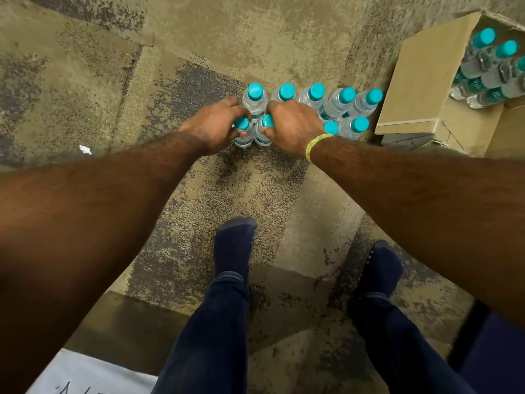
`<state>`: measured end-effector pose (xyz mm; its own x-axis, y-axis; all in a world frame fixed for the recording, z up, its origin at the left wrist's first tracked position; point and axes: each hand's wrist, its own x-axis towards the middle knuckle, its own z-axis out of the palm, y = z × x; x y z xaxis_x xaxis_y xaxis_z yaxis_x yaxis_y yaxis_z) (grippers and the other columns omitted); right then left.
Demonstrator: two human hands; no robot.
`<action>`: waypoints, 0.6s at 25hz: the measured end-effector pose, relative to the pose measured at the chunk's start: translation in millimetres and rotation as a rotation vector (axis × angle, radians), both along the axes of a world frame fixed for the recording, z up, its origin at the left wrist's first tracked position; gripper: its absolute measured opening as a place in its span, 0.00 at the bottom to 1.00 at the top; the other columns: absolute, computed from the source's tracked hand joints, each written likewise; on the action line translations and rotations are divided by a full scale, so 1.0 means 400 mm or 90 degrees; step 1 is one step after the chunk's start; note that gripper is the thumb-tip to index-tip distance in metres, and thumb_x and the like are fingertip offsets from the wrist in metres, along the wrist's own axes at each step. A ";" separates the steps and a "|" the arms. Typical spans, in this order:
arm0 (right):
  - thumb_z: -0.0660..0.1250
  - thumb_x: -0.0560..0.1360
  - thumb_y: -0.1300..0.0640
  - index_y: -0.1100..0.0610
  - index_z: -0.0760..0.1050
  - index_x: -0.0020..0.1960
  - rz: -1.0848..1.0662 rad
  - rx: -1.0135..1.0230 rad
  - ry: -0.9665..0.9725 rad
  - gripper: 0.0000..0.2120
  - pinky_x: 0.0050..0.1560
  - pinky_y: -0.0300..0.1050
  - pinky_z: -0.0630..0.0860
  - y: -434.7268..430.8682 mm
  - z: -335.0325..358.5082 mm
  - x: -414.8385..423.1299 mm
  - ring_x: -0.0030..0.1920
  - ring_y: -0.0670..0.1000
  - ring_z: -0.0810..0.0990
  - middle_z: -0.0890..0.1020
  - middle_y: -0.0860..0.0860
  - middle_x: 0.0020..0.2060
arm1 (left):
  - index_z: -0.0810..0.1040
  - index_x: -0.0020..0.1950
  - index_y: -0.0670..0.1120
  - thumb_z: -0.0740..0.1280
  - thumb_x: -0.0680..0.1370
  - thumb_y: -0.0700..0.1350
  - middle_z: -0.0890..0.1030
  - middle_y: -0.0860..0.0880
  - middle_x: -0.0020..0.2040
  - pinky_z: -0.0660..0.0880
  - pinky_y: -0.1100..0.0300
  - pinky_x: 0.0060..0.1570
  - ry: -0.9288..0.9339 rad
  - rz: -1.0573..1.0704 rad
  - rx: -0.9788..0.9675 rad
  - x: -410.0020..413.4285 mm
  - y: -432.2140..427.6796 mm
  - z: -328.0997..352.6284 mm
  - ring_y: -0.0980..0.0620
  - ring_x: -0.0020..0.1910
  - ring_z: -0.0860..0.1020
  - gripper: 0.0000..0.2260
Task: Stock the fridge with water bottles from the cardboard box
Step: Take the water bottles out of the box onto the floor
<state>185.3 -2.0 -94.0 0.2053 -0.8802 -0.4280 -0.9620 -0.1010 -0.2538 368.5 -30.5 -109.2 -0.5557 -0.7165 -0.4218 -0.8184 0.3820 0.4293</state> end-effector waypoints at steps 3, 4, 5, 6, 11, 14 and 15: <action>0.66 0.77 0.49 0.59 0.70 0.63 0.009 0.010 0.000 0.20 0.46 0.50 0.72 0.001 -0.004 -0.003 0.50 0.59 0.79 0.80 0.58 0.52 | 0.71 0.69 0.48 0.67 0.78 0.43 0.72 0.45 0.65 0.73 0.52 0.58 -0.010 0.024 0.001 0.007 0.013 0.008 0.46 0.57 0.75 0.19; 0.67 0.76 0.49 0.59 0.69 0.64 0.010 0.018 -0.002 0.21 0.47 0.50 0.74 0.002 -0.003 -0.006 0.51 0.59 0.79 0.80 0.58 0.53 | 0.71 0.70 0.48 0.68 0.78 0.43 0.72 0.45 0.65 0.73 0.51 0.59 -0.012 0.035 0.007 0.008 0.016 0.011 0.46 0.57 0.75 0.20; 0.68 0.75 0.49 0.58 0.69 0.65 0.011 0.024 -0.005 0.23 0.48 0.51 0.74 0.004 0.002 -0.009 0.52 0.60 0.79 0.80 0.58 0.54 | 0.70 0.70 0.48 0.68 0.78 0.43 0.72 0.44 0.65 0.73 0.50 0.60 -0.012 0.049 0.012 0.006 0.021 0.014 0.46 0.58 0.75 0.21; 0.69 0.75 0.49 0.58 0.68 0.66 0.014 0.025 -0.008 0.24 0.48 0.51 0.75 0.006 0.008 -0.015 0.53 0.60 0.79 0.80 0.58 0.54 | 0.69 0.71 0.48 0.69 0.77 0.43 0.71 0.44 0.66 0.72 0.50 0.62 -0.009 0.066 0.016 0.005 0.026 0.019 0.46 0.60 0.75 0.23; 0.68 0.74 0.52 0.58 0.67 0.68 -0.010 0.001 -0.028 0.25 0.46 0.51 0.76 0.029 0.056 -0.089 0.52 0.61 0.80 0.80 0.59 0.54 | 0.63 0.74 0.47 0.70 0.76 0.44 0.68 0.43 0.69 0.71 0.49 0.65 -0.038 0.111 -0.011 -0.012 0.051 0.052 0.46 0.64 0.72 0.28; 0.66 0.74 0.52 0.57 0.68 0.67 -0.078 -0.017 -0.058 0.23 0.46 0.51 0.75 0.060 0.086 -0.182 0.52 0.61 0.79 0.80 0.58 0.53 | 0.64 0.73 0.47 0.70 0.76 0.49 0.69 0.44 0.67 0.72 0.47 0.63 -0.065 0.090 -0.059 -0.048 0.049 0.086 0.46 0.64 0.72 0.28; 0.66 0.74 0.52 0.57 0.68 0.66 -0.105 -0.020 -0.067 0.22 0.46 0.51 0.75 0.075 0.094 -0.218 0.52 0.60 0.79 0.80 0.57 0.53 | 0.65 0.73 0.46 0.69 0.76 0.51 0.69 0.43 0.66 0.73 0.47 0.62 -0.069 0.069 -0.073 -0.067 0.049 0.097 0.45 0.63 0.72 0.27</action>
